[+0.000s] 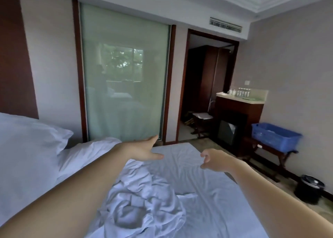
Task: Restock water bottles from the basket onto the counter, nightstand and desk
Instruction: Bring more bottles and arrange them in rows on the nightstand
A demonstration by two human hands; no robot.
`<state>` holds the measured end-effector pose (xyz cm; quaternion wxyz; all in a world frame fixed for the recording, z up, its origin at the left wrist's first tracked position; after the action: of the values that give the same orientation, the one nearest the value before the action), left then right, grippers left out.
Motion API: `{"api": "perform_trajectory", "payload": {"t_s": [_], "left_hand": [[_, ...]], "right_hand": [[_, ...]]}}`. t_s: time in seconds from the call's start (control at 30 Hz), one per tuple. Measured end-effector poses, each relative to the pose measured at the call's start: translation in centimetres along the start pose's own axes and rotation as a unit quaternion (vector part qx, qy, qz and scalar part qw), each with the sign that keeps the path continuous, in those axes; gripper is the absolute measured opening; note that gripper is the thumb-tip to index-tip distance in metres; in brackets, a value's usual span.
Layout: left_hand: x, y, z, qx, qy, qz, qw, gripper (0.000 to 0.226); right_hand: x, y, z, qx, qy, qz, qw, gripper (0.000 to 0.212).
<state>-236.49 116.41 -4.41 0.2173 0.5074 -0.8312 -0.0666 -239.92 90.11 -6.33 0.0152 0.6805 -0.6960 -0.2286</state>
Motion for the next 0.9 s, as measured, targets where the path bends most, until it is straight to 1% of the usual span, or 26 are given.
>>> {"api": "perform_trajectory", "payload": {"t_s": [0.2,0.3,0.43,0.67,0.9], "left_hand": [[12.0,-7.7,1.0,-0.022,-0.030,0.067,0.997,0.100],[17.5,-11.0,1.6,-0.037,-0.031,0.101,0.994,0.102],[24.3,-14.8,2.9,-0.033,-0.074,0.127,0.989,0.099],[32.7,-19.8,5.1,-0.044,-0.104,0.183,0.977,0.098],[38.2,-25.2,5.4,-0.036,-0.141,0.220,0.964,0.098]], "right_hand": [[14.0,5.4,-2.9,0.019,-0.040,0.083,0.996,0.071],[19.2,8.0,-4.5,0.043,-0.047,0.114,0.991,0.075],[25.4,10.7,-5.6,0.065,-0.040,0.160,0.984,0.079],[33.4,13.0,-5.6,0.085,-0.045,0.224,0.970,0.082],[38.5,12.3,-7.1,0.102,-0.058,0.255,0.960,0.084]]}}
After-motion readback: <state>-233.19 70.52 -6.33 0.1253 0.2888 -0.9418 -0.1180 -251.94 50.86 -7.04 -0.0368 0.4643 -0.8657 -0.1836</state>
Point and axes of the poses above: each hand's wrist, its own y-axis away from the middle knuckle, its own z-axis out of the palm, x = y × z, the point moved 4 cm from there along -y, towards the middle knuckle, and after that the axes turned 14 degrees about -x, right-handed, at the moved point
